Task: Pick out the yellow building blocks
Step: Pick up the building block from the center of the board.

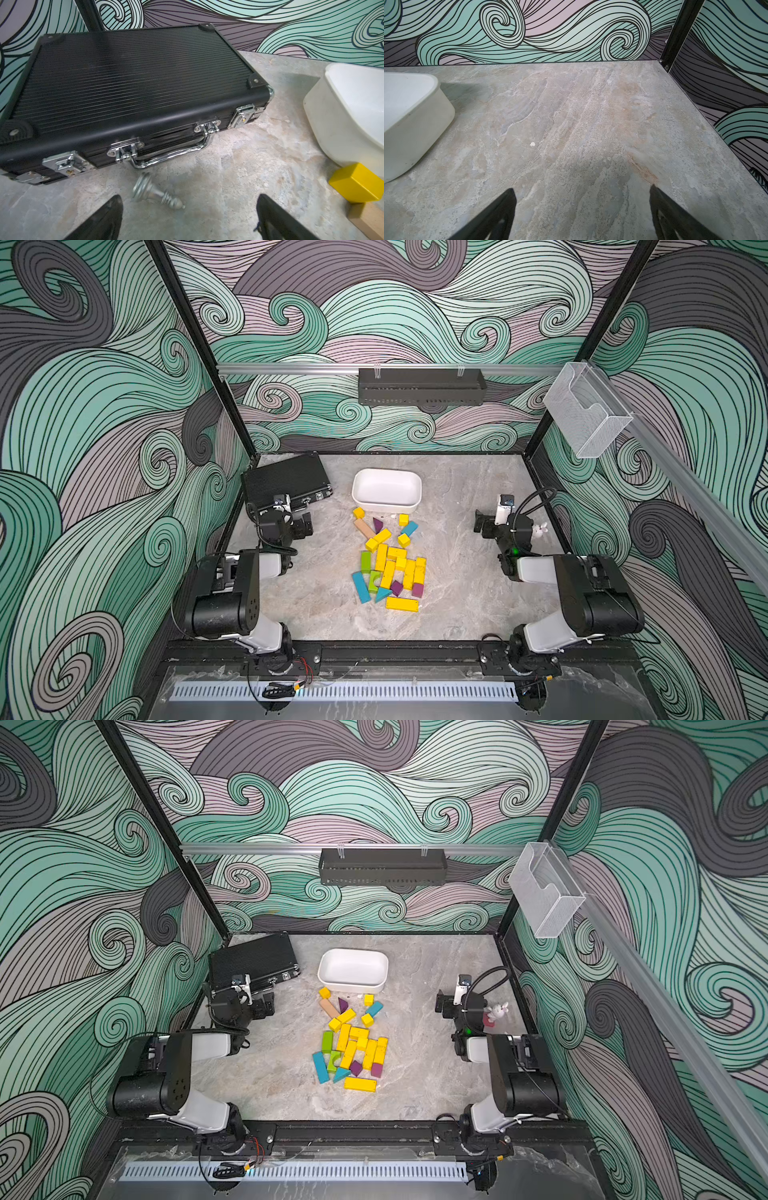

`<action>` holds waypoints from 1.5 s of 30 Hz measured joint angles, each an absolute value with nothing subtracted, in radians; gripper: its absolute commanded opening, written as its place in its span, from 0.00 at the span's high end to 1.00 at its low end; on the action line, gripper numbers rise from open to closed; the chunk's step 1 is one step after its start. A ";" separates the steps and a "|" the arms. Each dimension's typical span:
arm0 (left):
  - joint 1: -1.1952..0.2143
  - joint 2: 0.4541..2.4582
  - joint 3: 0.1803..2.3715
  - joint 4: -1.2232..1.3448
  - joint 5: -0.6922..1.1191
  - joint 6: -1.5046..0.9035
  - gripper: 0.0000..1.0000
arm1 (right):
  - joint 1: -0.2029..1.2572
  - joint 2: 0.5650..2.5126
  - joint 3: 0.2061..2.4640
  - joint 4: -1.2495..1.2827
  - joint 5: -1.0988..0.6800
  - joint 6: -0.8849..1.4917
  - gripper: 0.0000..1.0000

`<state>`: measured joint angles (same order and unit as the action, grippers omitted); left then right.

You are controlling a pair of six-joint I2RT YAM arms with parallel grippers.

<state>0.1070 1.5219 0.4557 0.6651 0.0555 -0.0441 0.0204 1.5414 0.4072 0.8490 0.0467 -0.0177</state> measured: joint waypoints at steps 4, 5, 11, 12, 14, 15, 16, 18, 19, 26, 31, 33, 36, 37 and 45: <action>0.107 1.522 0.456 0.665 0.056 -0.044 0.01 | 0.023 1.541 0.407 0.849 0.047 -0.019 0.01; 0.107 1.522 0.456 0.665 0.056 -0.044 0.01 | 0.023 1.541 0.407 0.849 0.047 -0.019 0.01; 0.107 1.522 0.456 0.665 0.056 -0.044 0.01 | 0.023 1.541 0.407 0.849 0.047 -0.019 0.01; 0.107 1.522 0.456 0.665 0.056 -0.044 0.01 | 0.023 1.541 0.407 0.849 0.047 -0.019 0.01; 0.107 1.522 0.456 0.665 0.056 -0.044 0.01 | 0.023 1.541 0.407 0.849 0.047 -0.019 0.01; 0.107 1.522 0.456 0.665 0.056 -0.044 0.01 | 0.023 1.541 0.407 0.849 0.047 -0.019 0.01; 0.107 1.522 0.456 0.665 0.056 -0.044 0.01 | 0.023 1.541 0.407 0.849 0.047 -0.019 0.01; 0.107 1.522 0.456 0.665 0.056 -0.044 0.01 | 0.023 1.541 0.407 0.849 0.047 -0.019 0.01; 0.107 1.522 0.456 0.665 0.056 -0.044 0.01 | 0.023 1.541 0.407 0.849 0.047 -0.019 0.01; 0.107 1.522 0.456 0.665 0.056 -0.044 0.01 | 0.023 1.541 0.407 0.849 0.047 -0.019 0.01; 0.107 1.522 0.456 0.665 0.056 -0.044 0.01 | 0.023 1.541 0.407 0.849 0.048 -0.019 0.01; 0.107 1.522 0.456 0.665 0.056 -0.044 0.01 | 0.023 1.541 0.407 0.849 0.048 -0.019 0.01; 0.107 1.522 0.456 0.665 0.056 -0.044 0.02 | 0.023 1.541 0.407 0.849 0.048 -0.019 0.01; 0.107 1.522 0.456 0.665 0.056 -0.044 0.05 | 0.023 1.541 0.407 0.849 0.048 -0.019 0.01; 0.107 1.488 0.456 0.619 0.057 -0.041 0.15 | 0.023 1.460 0.417 0.737 0.077 -0.012 0.02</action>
